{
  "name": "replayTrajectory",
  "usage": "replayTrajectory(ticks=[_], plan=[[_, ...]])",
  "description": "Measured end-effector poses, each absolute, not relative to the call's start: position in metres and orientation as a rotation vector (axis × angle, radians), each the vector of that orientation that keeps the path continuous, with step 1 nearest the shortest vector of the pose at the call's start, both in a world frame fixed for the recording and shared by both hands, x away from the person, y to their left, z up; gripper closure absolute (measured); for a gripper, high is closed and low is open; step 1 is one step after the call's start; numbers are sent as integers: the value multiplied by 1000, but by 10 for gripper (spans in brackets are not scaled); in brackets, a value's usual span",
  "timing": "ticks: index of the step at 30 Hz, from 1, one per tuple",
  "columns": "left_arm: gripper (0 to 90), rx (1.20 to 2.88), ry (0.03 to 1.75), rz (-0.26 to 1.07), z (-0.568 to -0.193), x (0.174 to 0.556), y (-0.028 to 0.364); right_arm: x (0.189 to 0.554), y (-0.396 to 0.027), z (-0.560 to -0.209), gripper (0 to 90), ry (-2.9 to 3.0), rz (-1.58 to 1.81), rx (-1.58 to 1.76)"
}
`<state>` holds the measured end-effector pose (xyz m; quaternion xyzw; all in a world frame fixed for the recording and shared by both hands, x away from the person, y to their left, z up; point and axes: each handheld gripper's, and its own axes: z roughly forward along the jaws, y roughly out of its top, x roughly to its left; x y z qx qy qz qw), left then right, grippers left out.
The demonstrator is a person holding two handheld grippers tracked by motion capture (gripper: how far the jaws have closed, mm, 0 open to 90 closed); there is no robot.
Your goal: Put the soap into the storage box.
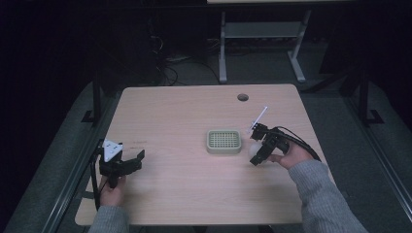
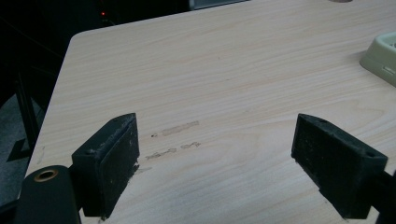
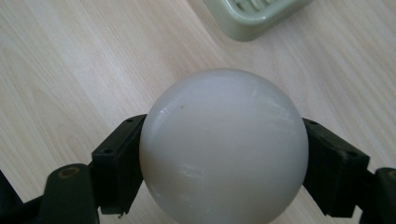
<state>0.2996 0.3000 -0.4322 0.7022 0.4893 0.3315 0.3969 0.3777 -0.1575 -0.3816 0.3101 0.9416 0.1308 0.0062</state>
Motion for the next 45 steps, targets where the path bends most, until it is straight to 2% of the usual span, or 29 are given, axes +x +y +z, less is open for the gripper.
replayTrajectory(ticks=[45], plan=[[148, 1769, 1238, 841, -432, 300, 301, 414, -124, -358, 222, 2971, 378, 907]])
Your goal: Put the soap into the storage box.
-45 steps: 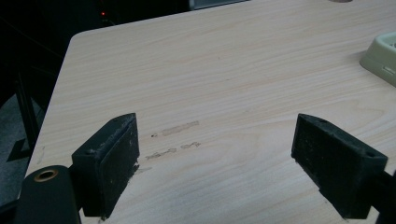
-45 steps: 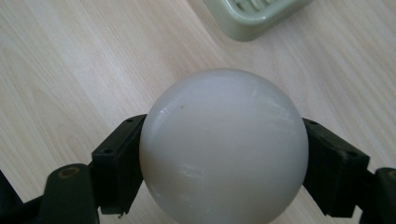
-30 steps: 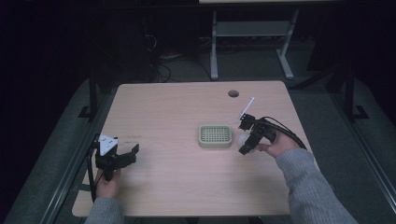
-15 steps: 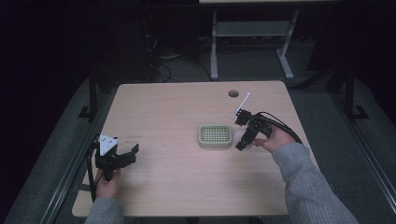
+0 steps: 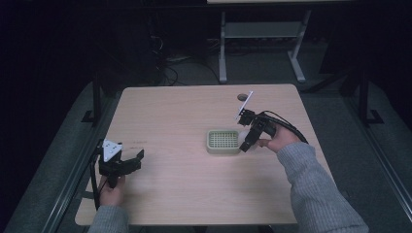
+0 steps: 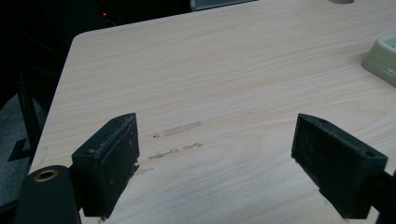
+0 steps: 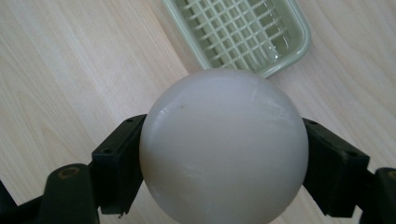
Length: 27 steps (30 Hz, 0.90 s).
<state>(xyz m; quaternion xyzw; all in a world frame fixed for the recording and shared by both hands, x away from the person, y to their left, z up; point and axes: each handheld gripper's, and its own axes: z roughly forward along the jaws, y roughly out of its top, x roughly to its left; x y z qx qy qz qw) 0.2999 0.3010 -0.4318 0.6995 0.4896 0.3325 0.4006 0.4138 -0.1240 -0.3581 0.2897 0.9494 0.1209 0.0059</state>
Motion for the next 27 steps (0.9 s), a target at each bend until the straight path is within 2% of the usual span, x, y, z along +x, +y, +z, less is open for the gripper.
replayTrajectory(ticks=[27], plan=[[148, 1767, 1238, 840, -432, 300, 301, 436, -104, -348, 223, 2985, 366, 883]])
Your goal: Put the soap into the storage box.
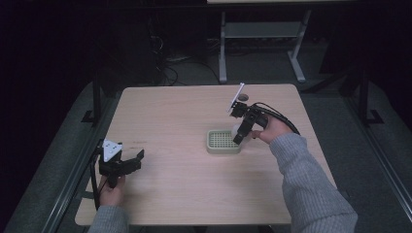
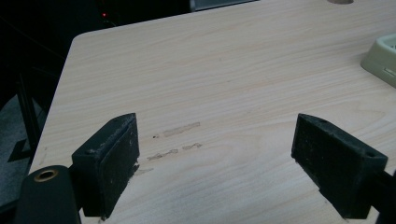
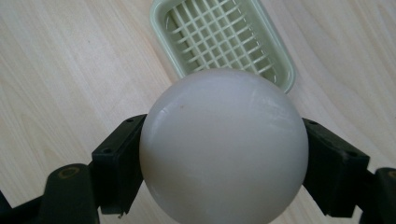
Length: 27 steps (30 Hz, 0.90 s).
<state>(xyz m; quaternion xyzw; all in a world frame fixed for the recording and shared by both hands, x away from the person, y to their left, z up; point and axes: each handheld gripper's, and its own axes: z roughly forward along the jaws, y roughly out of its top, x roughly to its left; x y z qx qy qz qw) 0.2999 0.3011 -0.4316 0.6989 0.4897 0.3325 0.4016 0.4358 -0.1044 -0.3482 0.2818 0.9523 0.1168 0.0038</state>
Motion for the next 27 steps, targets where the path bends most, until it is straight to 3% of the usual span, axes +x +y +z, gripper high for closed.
replayTrajectory(ticks=[27], plan=[[148, 1777, 1235, 846, -431, 300, 300, 457, -76, -356, 222, 3004, 347, 882]])
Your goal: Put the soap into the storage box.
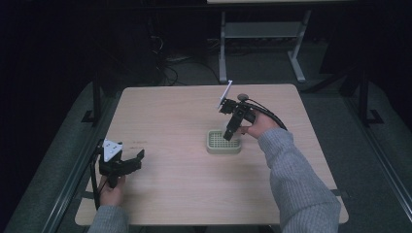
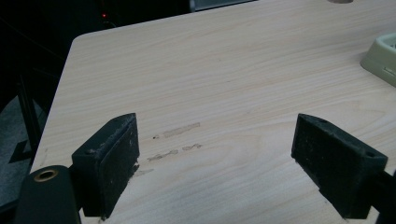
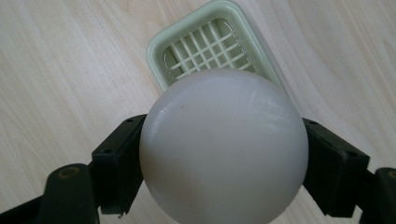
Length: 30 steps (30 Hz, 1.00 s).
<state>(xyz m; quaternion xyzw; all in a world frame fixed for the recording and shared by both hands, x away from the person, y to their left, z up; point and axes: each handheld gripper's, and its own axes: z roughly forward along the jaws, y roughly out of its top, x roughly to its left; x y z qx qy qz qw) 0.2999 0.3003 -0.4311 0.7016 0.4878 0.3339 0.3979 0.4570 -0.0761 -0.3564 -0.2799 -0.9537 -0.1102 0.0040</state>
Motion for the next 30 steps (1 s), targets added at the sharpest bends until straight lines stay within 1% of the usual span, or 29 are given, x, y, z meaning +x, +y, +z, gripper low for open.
replayTrajectory(ticks=[30], plan=[[148, 1786, 1231, 841, -432, 300, 299, 472, -56, -379, 222, -2968, -315, -888]])
